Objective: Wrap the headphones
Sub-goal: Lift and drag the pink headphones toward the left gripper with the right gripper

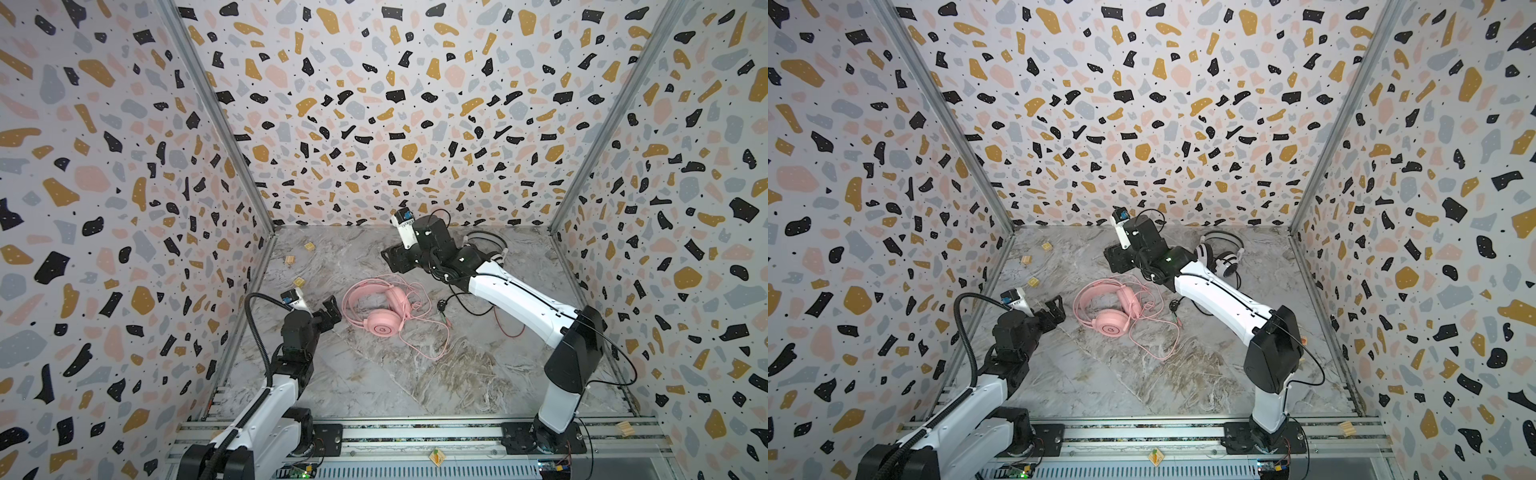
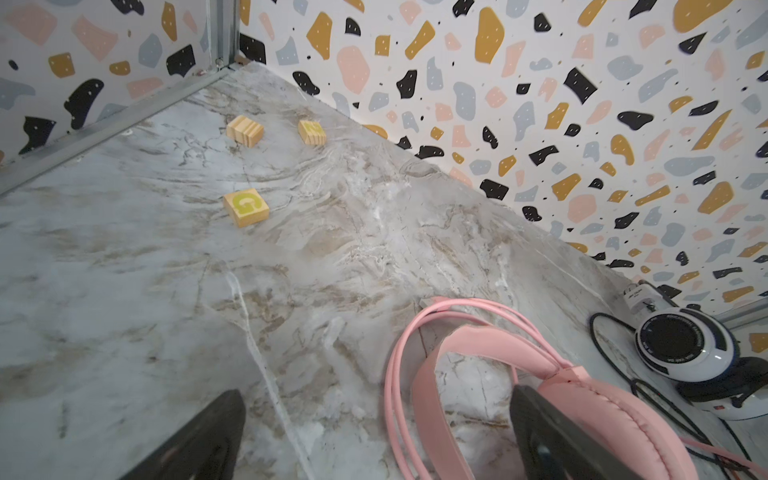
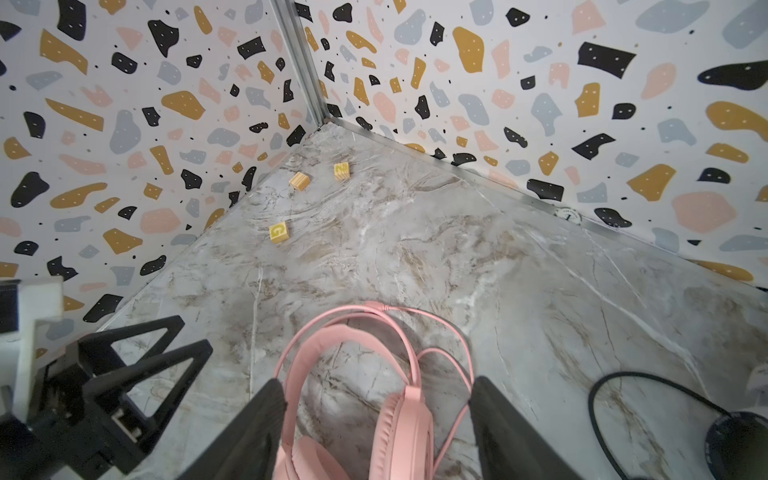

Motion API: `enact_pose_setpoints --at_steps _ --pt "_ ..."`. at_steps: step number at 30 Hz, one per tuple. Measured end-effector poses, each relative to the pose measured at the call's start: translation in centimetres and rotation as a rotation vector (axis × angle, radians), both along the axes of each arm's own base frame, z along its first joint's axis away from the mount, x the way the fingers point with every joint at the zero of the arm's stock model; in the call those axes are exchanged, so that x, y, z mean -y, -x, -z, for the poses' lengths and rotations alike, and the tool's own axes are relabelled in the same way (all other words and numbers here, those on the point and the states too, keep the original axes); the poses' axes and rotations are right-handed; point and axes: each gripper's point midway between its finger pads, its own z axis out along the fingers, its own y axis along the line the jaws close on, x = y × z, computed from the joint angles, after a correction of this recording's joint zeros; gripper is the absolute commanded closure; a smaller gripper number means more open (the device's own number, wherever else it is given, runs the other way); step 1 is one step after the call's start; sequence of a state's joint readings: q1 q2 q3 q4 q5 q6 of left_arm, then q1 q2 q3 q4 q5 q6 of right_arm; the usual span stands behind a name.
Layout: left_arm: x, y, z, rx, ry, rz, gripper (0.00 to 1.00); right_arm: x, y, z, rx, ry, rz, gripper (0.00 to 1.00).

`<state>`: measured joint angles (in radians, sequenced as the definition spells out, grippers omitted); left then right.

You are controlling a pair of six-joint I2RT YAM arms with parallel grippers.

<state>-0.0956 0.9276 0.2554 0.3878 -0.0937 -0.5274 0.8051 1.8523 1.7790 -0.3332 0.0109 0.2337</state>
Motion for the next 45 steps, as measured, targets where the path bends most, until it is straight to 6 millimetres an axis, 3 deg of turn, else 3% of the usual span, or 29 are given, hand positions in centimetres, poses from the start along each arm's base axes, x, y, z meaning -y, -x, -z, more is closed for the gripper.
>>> enact_pose_setpoints --at_steps 3,8,11,24,31,35,40,45 --pt "0.1 0.1 1.0 -0.036 -0.001 0.007 0.00 -1.3 -1.1 4.6 -0.071 0.086 0.006 0.27" --pt "0.2 0.1 1.3 -0.045 0.000 0.010 0.00 -1.1 -1.5 15.3 -0.241 0.306 0.022 0.26" --pt "0.2 0.1 1.2 -0.046 0.000 0.011 0.00 -0.3 -1.0 18.6 -0.307 0.398 0.026 0.25" --pt "0.3 0.1 1.2 -0.046 0.002 0.015 0.00 0.4 0.3 19.3 -0.357 0.467 0.014 0.31" --pt "0.3 0.1 1.4 -0.053 0.001 0.015 0.00 0.8 0.7 20.4 -0.371 0.486 0.004 0.53" --pt "0.3 0.1 1.6 -0.058 0.001 0.015 0.00 0.8 0.8 21.0 -0.363 0.485 0.000 0.58" --pt "0.3 0.1 1.8 -0.065 0.000 0.015 0.00 1.7 1.4 20.5 -0.339 0.477 0.005 0.69" --pt "0.3 0.0 2.0 -0.069 0.000 0.016 0.00 3.3 3.8 19.3 -0.263 0.460 0.009 0.76"
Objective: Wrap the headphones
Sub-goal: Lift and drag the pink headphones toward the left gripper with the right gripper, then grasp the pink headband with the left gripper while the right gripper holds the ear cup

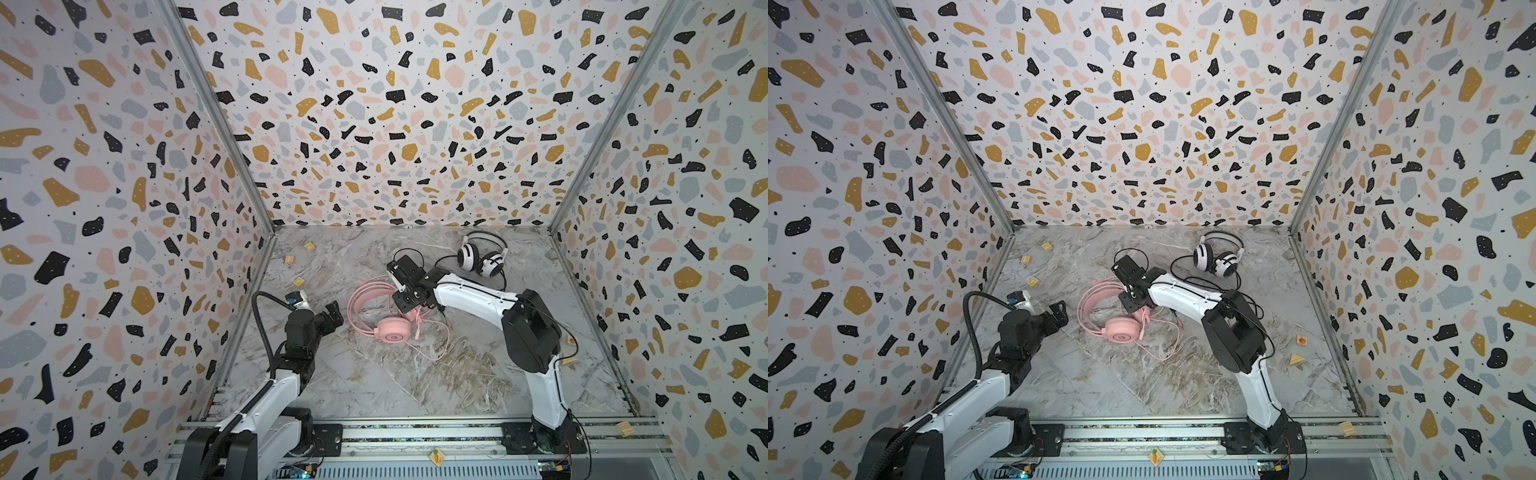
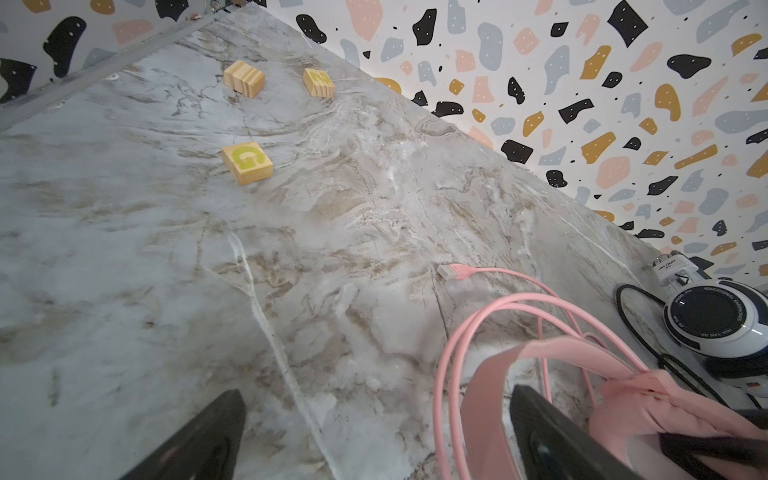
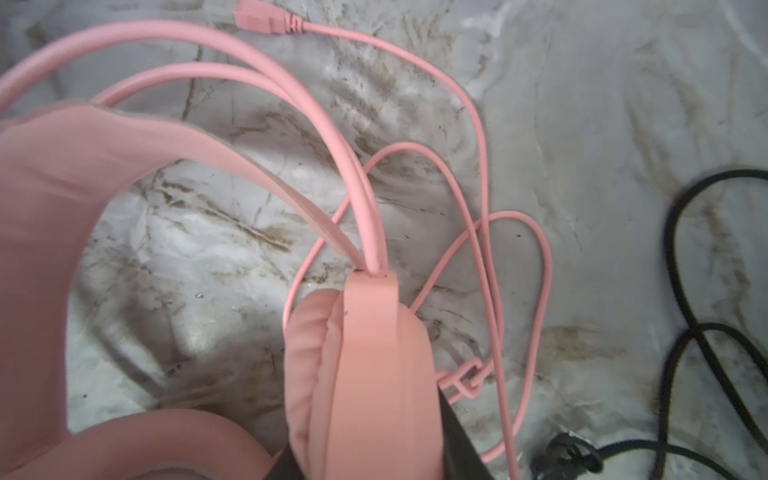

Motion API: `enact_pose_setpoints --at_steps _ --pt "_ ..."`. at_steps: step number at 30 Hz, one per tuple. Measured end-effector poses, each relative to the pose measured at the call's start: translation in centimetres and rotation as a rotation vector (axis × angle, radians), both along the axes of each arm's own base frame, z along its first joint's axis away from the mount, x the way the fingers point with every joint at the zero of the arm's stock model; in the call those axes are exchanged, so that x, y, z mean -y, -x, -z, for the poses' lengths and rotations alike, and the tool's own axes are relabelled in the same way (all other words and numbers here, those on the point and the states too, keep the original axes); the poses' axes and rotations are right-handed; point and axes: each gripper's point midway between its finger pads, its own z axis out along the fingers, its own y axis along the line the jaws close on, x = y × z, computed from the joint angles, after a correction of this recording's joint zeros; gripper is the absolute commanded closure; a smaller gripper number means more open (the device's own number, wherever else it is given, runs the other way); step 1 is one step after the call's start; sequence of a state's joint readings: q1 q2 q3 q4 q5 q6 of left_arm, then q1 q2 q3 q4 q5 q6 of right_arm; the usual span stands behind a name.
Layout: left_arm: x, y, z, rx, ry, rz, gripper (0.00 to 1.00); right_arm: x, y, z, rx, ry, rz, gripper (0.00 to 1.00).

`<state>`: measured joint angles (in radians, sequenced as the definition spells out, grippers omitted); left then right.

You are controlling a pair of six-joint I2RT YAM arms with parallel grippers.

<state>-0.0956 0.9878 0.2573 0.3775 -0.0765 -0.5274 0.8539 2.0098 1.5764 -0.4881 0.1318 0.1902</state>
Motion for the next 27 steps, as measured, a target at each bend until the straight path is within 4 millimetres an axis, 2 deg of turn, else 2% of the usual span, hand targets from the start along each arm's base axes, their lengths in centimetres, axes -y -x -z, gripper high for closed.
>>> enact_pose_setpoints --at_steps 7,11,15,21,23,27 --pt "0.6 -0.5 0.4 -0.059 0.005 0.027 0.00 0.6 2.0 -2.3 0.132 -0.103 -0.048 0.80" --pt "1.3 -0.6 -0.8 -0.076 0.014 0.068 0.01 1.7 2.6 -3.7 0.213 -0.157 -0.070 0.80" --pt "2.2 0.2 -2.9 -0.075 0.031 0.123 0.01 2.7 3.3 -5.0 0.292 -0.215 -0.087 0.83" --pt "3.7 1.1 -6.8 -0.049 0.056 0.216 0.01 3.5 4.1 -5.2 0.364 -0.279 -0.109 0.84" --pt "4.1 1.5 -7.1 -0.055 0.064 0.238 0.01 3.6 4.3 -5.1 0.381 -0.289 -0.114 0.84" --pt "4.9 2.3 -6.2 -0.111 0.079 0.272 0.02 3.7 4.4 -5.6 0.409 -0.302 -0.123 0.84"
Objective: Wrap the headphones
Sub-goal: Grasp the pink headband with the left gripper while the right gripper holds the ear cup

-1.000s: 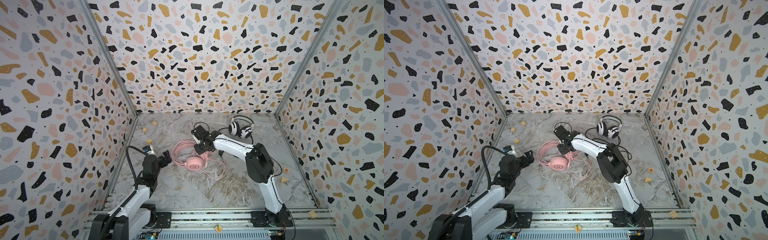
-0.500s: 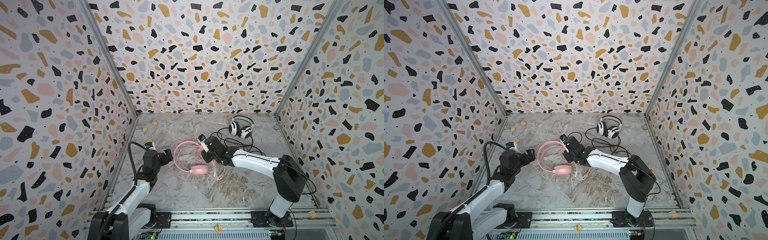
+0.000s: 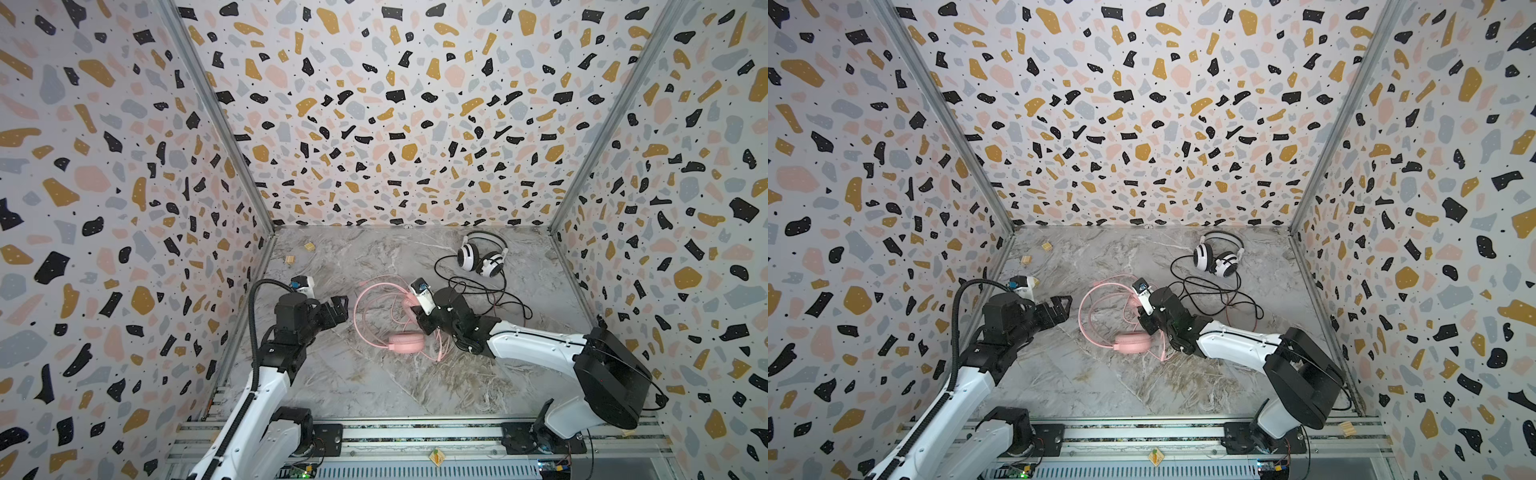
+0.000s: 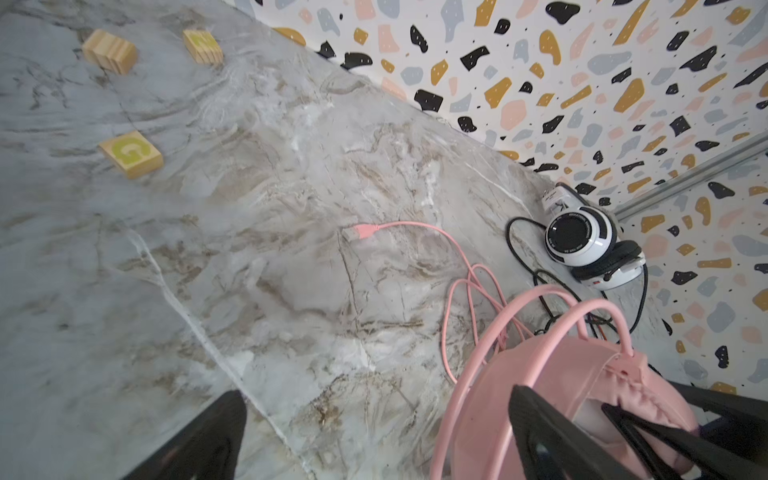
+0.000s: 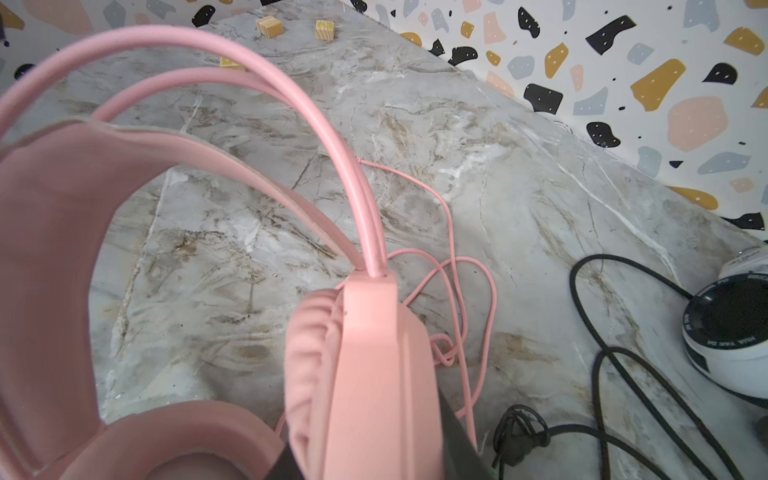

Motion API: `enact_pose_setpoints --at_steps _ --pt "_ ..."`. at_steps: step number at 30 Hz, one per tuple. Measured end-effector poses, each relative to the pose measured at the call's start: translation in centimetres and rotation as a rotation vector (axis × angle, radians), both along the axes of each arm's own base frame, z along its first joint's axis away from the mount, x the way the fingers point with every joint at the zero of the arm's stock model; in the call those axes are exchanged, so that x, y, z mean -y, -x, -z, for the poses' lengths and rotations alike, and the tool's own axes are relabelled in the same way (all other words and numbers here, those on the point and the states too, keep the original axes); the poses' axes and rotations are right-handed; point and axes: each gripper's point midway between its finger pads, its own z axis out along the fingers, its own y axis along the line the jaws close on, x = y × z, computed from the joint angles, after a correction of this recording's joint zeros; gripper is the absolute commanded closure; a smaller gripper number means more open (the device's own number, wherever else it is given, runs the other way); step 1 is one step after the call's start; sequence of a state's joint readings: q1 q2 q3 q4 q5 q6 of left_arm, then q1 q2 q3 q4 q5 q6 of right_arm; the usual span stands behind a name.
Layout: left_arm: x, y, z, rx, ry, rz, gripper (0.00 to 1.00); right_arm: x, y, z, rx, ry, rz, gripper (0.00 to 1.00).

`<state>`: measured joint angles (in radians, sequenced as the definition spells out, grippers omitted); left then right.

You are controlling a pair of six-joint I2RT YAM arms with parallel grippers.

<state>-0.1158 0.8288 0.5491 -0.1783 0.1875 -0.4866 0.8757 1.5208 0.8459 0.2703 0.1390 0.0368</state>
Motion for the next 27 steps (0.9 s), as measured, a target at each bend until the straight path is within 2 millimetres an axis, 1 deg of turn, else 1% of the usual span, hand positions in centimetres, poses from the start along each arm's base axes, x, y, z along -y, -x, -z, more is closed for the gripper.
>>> enact_pose_setpoints --at_steps 2,5,9,12,13,16,18,21,23,27 --pt "0.9 0.4 0.3 -0.016 0.002 0.030 0.02 -0.1 -0.1 -0.4 0.013 -0.007 -0.003 0.84" --pt "2.9 1.1 0.1 -0.027 -0.012 0.096 0.02 -0.1 -0.2 -0.6 0.027 -0.007 -0.004 0.84" --pt "5.4 1.6 -1.8 0.012 -0.038 0.169 0.03 0.0 -0.3 -0.6 0.034 0.002 -0.001 0.84" --pt "6.7 1.7 -3.3 0.052 -0.076 0.192 0.03 0.0 -0.3 -0.6 0.041 0.009 -0.002 0.83" --pt "7.0 1.7 -3.4 0.051 -0.094 0.195 0.03 0.0 -0.3 -0.6 0.042 0.011 -0.003 0.83" --pt "7.9 1.0 -3.1 0.012 -0.179 0.190 0.02 0.2 -0.2 -0.4 0.043 0.018 -0.006 0.83" --pt "8.5 0.3 -2.3 -0.034 -0.256 0.188 0.02 0.4 -0.1 -0.2 0.043 0.024 -0.005 0.83" --pt "9.0 -0.3 -1.2 -0.088 -0.364 0.190 0.02 0.6 0.0 -0.2 0.045 0.026 -0.003 0.83" --pt "8.9 -0.5 -0.8 -0.111 -0.431 0.185 0.02 0.6 0.1 -0.3 0.047 0.023 -0.005 0.83" --pt "8.3 -1.1 -0.4 -0.138 -0.540 0.160 0.07 0.5 0.6 -1.0 0.050 0.001 -0.026 0.83"
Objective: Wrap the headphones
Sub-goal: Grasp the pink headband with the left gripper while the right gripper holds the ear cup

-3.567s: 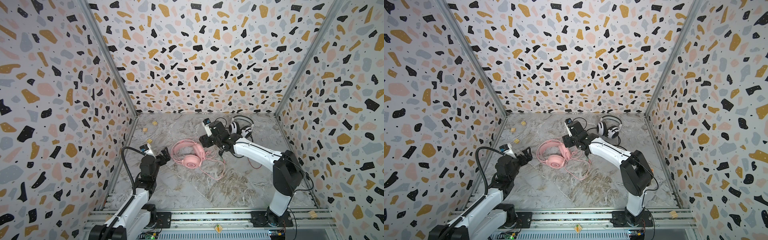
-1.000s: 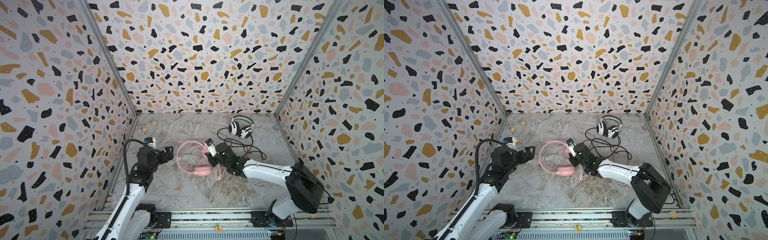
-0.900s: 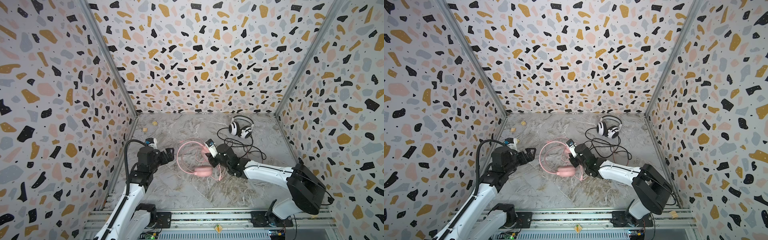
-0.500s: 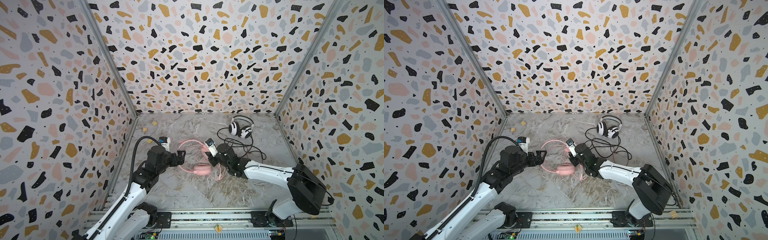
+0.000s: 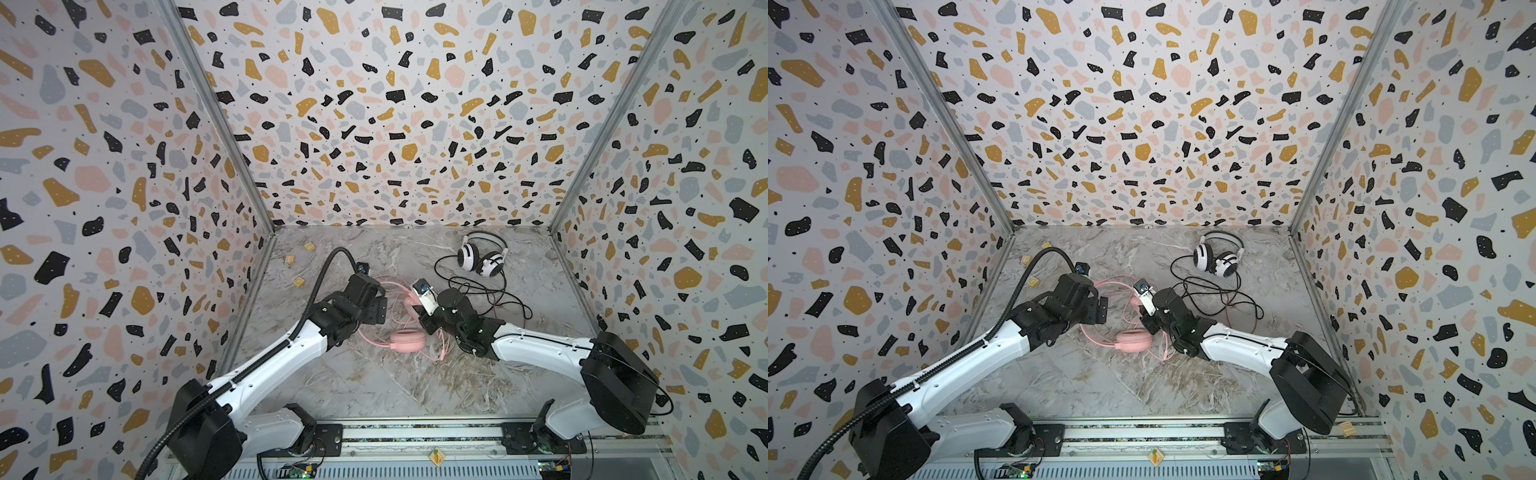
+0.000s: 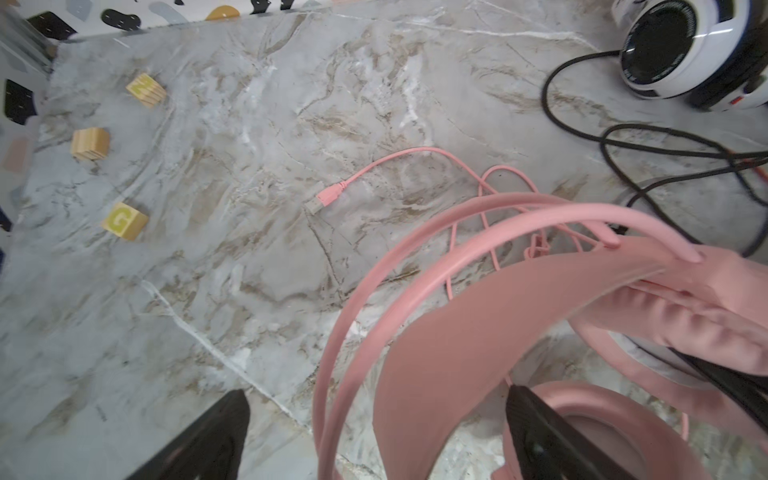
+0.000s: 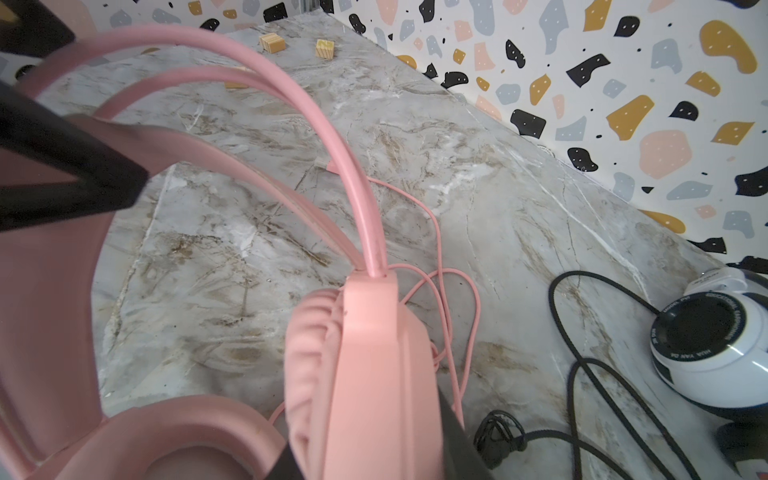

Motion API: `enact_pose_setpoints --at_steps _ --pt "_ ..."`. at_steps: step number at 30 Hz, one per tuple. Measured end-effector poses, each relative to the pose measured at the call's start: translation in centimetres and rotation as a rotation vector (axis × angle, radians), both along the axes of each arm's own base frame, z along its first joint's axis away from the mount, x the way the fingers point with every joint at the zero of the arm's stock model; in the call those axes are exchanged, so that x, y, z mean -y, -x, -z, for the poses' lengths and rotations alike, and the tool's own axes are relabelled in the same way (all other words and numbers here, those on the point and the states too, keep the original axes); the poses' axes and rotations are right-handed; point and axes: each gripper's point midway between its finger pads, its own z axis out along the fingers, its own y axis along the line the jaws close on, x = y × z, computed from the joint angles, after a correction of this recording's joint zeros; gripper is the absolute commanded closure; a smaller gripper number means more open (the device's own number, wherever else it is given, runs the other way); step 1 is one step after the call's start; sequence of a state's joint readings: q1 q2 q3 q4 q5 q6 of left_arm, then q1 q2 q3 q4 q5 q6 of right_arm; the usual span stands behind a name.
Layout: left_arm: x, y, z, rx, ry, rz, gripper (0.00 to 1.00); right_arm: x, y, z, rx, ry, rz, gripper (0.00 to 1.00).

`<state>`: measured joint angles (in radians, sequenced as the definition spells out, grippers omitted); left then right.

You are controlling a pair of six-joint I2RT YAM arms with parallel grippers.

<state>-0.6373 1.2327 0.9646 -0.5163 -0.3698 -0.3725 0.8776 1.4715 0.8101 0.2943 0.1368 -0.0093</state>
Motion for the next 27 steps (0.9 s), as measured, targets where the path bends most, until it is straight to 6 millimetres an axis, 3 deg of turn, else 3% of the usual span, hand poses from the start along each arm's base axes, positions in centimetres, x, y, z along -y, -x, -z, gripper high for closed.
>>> enact_pose_setpoints --at_steps 3,6,16,22,24,27 --pt "-0.2 -0.4 0.2 -0.007 -0.049 -0.003 0.12 -0.1 0.5 -0.5 0.004 -0.017 -0.018 0.82" --pt "0.1 -0.7 0.3 -0.018 -0.072 0.009 0.24 -0.3 0.9 -0.7 0.004 -0.031 -0.038 0.83" --pt "1.2 -1.1 1.2 -0.055 -0.136 0.056 0.39 -0.1 1.8 -0.2 -0.013 -0.049 -0.062 0.83" --pt "1.0 -1.1 1.2 -0.054 -0.164 0.062 0.67 -0.1 2.0 -0.4 -0.029 -0.083 -0.070 0.81" --pt "1.0 -1.1 1.2 -0.052 -0.172 0.065 0.82 0.1 1.8 -0.4 -0.038 -0.092 -0.067 0.80" --pt "0.9 -1.1 1.1 -0.045 -0.194 0.083 0.94 0.4 1.7 -0.5 -0.036 -0.110 -0.066 0.74"
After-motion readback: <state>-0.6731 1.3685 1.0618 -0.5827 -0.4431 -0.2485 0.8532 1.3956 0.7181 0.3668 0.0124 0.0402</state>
